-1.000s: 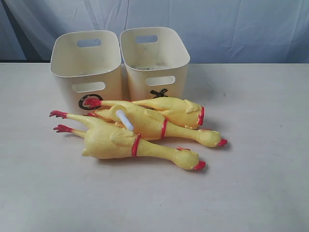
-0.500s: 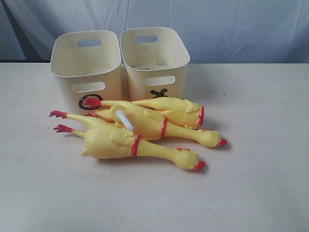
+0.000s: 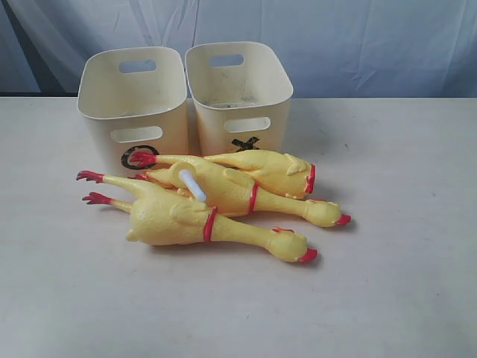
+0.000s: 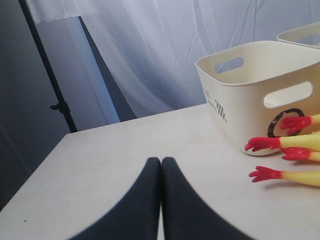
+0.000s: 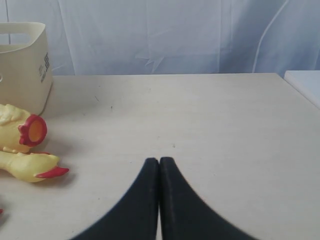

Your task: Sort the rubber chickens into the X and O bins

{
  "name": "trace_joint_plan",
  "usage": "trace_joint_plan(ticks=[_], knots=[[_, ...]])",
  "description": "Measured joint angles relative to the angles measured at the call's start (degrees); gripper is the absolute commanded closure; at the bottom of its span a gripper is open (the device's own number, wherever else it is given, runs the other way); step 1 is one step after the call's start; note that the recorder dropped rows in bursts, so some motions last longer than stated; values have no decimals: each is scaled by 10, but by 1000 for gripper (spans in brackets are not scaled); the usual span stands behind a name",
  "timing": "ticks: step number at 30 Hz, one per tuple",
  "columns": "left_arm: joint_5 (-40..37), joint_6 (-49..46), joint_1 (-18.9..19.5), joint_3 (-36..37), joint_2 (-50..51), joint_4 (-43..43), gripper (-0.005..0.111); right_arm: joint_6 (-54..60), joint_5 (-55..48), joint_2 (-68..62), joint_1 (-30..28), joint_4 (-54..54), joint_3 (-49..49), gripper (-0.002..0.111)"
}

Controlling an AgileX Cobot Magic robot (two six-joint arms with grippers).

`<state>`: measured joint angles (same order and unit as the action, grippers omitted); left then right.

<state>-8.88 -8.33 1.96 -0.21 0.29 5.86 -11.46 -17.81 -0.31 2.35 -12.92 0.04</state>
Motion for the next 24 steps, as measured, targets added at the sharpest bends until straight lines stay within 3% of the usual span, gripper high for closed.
trace_joint_plan(ticks=[6, 12, 24], knots=[[4, 0, 0, 0, 0, -1, 107, 0, 0, 0, 0, 0, 0, 109], [5, 4, 0, 0, 0, -105, 107, 0, 0, 0, 0, 0, 0, 109], [6, 4, 0, 0, 0, -117, 107, 0, 0, 0, 0, 0, 0, 109]])
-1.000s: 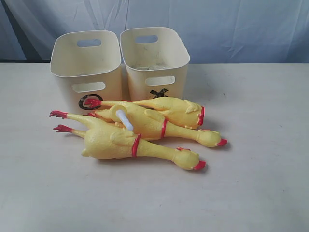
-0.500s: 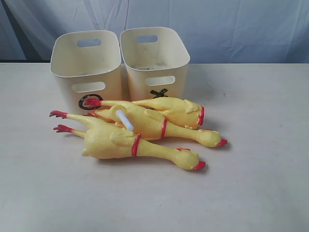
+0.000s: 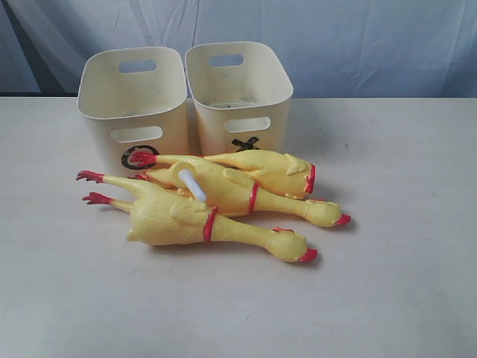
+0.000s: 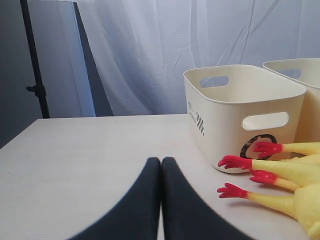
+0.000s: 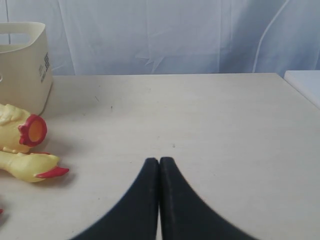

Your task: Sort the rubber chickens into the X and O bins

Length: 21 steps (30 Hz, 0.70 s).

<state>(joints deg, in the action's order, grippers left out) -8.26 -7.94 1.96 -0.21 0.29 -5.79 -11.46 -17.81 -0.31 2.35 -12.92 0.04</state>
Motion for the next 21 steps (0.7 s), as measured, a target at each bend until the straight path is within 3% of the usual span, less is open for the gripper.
trace_joint_plan(ticks=[10, 17, 21], knots=[[20, 0, 0, 0, 0, 35, 107, 0, 0, 0, 0, 0, 0, 109], [40, 2, 0, 0, 0, -192, 107, 0, 0, 0, 0, 0, 0, 109], [38, 2, 0, 0, 0, -227, 107, 0, 0, 0, 0, 0, 0, 109]])
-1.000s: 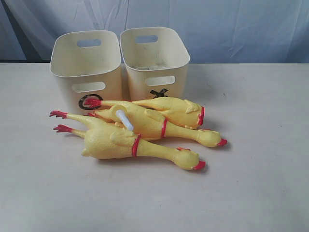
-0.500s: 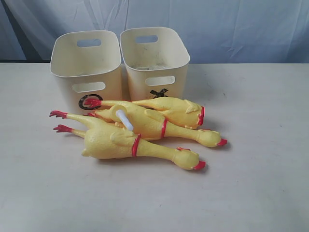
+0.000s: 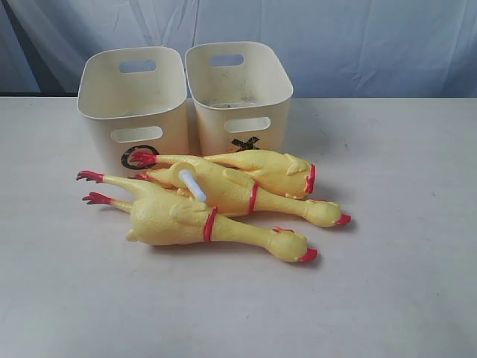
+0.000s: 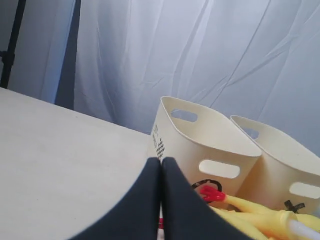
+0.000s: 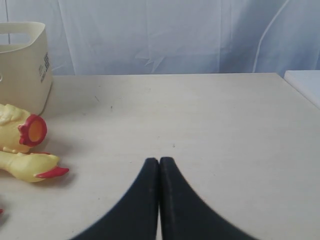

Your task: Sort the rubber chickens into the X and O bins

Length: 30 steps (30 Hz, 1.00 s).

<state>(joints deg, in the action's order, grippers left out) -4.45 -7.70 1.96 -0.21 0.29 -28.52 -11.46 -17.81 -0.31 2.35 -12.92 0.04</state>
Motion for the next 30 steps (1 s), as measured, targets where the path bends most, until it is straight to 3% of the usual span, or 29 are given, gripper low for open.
trace_joint_plan(ticks=[6, 14, 24, 30], knots=[[-25, -1, 0, -20, 0, -91, 107, 0, 0, 0, 0, 0, 0, 109], [-70, -43, 0, -115, 25, -97, 107, 0, 0, 0, 0, 0, 0, 109], [-221, -393, 0, -229, 210, -312, 107, 0, 0, 0, 0, 0, 0, 109], [-304, -571, 0, -298, 343, -353, 107, 0, 0, 0, 0, 0, 0, 109]])
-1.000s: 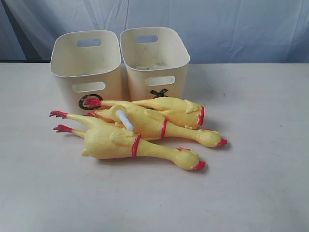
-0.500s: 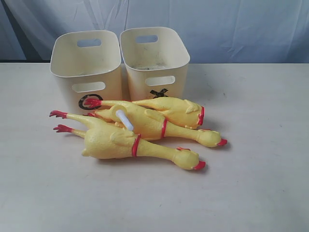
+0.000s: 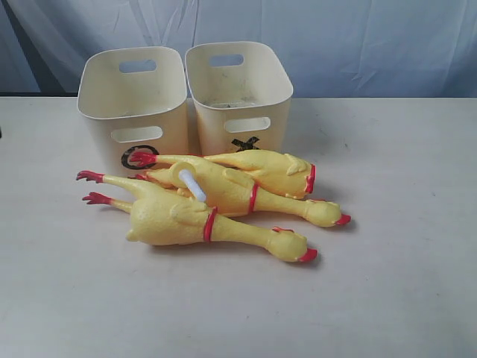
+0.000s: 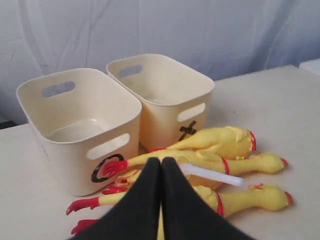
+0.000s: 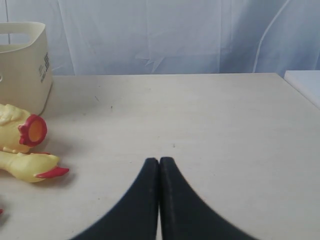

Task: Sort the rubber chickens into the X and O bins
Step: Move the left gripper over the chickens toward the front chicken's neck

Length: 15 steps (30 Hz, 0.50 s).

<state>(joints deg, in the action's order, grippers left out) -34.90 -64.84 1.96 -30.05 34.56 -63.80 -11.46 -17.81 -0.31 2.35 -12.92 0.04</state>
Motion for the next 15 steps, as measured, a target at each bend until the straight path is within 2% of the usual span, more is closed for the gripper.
trace_joint_plan(ticks=[5, 7, 12, 15], knots=[[-55, -96, 0, -34, 103, -46, 106, 0, 0, 0, 0, 0, 0, 109], [-78, -148, 0, -39, 139, -74, 103, 0, 0, 0, 0, 0, 0, 109], [-124, -275, 0, -47, 221, -123, 82, 0, 0, 0, 0, 0, 0, 109], [-125, -336, -16, -48, 259, -137, 66, 0, 0, 0, 0, 0, 0, 109]])
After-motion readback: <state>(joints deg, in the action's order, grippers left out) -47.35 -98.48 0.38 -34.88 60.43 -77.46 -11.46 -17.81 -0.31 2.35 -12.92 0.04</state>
